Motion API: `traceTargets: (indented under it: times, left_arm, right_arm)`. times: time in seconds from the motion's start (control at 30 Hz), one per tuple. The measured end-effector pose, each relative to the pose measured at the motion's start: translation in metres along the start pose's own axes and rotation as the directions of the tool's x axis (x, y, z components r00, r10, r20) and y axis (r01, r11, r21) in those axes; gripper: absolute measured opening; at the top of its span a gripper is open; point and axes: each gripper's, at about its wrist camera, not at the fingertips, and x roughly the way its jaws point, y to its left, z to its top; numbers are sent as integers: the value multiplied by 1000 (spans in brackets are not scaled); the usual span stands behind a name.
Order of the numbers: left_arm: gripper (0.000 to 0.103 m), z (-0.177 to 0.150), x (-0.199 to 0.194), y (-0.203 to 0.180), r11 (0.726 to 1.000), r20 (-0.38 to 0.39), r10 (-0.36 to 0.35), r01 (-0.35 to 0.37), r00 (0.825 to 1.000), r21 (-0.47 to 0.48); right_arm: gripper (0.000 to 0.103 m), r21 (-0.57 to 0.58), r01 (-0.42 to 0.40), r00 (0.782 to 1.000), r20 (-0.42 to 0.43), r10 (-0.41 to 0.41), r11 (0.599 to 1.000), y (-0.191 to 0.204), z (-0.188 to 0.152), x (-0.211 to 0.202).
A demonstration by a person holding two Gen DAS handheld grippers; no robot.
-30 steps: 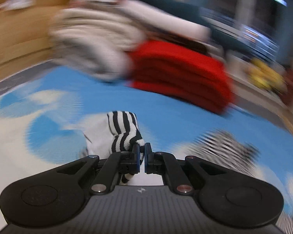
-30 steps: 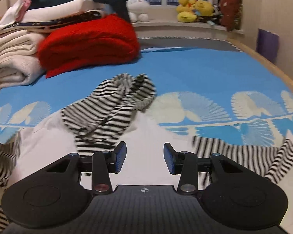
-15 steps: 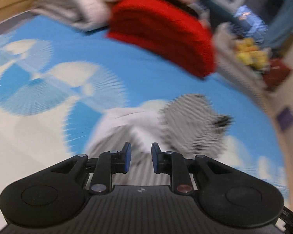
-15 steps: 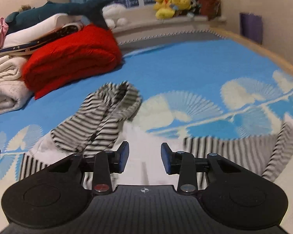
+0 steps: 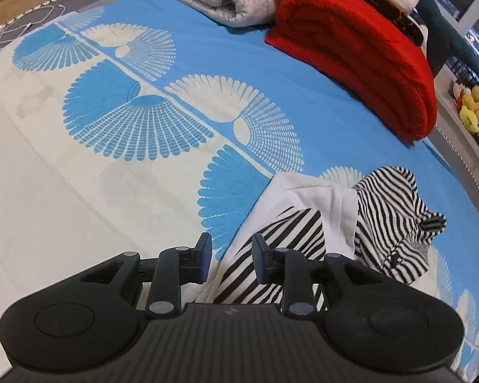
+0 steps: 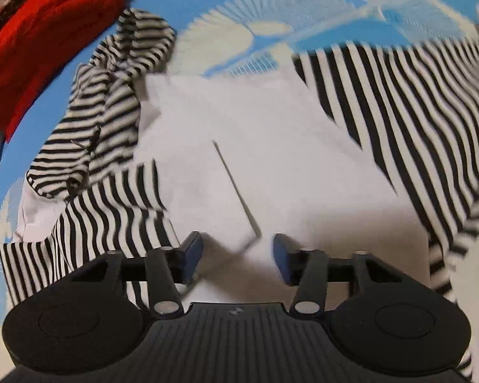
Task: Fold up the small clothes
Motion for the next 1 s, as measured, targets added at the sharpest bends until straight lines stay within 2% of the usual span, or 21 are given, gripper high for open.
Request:
traceTargets:
  times: [0.1,0.13,0.2,0.27,0.3,0.33,0.37,0.4,0.43,0.47,0.5,0.57,0.6,0.63,0.67,0.73,0.77,0.8,0.83,0.9,1.0]
  left_arm:
    - [30,-2,0,0,1000,0,-1,1,1000,18]
    - [30,-3,0,-2,1000,0,-1,1,1000,31]
    - [30,-6,4,-7,997,-15,-6,7,1000,73]
    - [30,-11,8,-11,996,-38,-17,20,999,92]
    - [30,-13,11,-13,994,-58,-30,35,998,101]
    - [30,-17,14,-16,992,-79,-42,51,996,114]
    - [30,-20,17,-18,990,-95,-49,61,994,127]
    - [30,-24,20,-22,987,-111,-53,68,992,144]
    - [30,-27,23,-25,985,-122,-52,70,991,156]
    - [30,-32,26,-29,981,-137,-51,75,989,179]
    - [30,-37,29,-32,976,-150,-53,83,987,199]
    - [30,-46,34,-40,966,-178,-66,108,982,234]
    - [30,-51,38,-42,960,-197,-82,131,977,248]
    - [30,-55,42,-42,955,-220,-101,157,970,252]
    - [30,-59,47,-41,953,-245,-117,178,962,245]
    - [30,-68,62,-35,955,-299,-113,186,947,230]
    - [29,-72,70,-31,955,-316,-68,153,946,252]
    - [33,-77,78,-29,950,-323,27,76,946,303]
    - [42,-80,81,-27,940,-310,82,29,947,339]
    - [40,-79,75,-30,942,-299,71,34,952,333]
    - [39,-77,58,-47,928,-240,-6,96,971,361]
  right_arm:
    - [3,-12,-12,989,145,13,1000,5,4,-30]
    - [3,-8,-25,978,208,26,1000,8,6,-48]
    - [3,-48,-70,940,332,82,996,17,8,-86]
    - [3,-72,-11,919,393,38,997,17,8,-107]
    - [3,-60,35,925,380,-9,998,11,9,-105]
    - [4,-40,81,948,311,-65,996,1,11,-92]
    - [5,-29,113,973,204,-105,993,-9,13,-74]
    - [5,-11,150,984,101,-149,989,-21,12,-58]
    - [6,35,199,978,55,-201,979,-33,9,-50]
    - [10,61,222,972,68,-226,973,-39,6,-51]
    - [10,49,221,969,100,-225,974,-38,6,-56]
    - [12,3,139,975,176,-138,990,-30,7,-67]
    - [20,-11,80,978,192,-76,997,-28,8,-70]
    - [27,-17,32,983,180,-28,999,-28,9,-68]
    - [29,-5,0,990,140,1,1000,-30,10,-62]
    - [29,54,-6,1000,14,5,998,-43,6,-42]
    - [29,80,16,999,-49,-13,997,-47,5,-31]
    - [29,102,63,993,-110,-52,993,-53,3,-21]
    - [29,116,102,987,-139,-85,988,-57,2,-15]
    - [29,134,99,988,-128,-82,986,-58,4,-17]
    - [36,90,67,996,-68,-61,994,-50,8,-28]
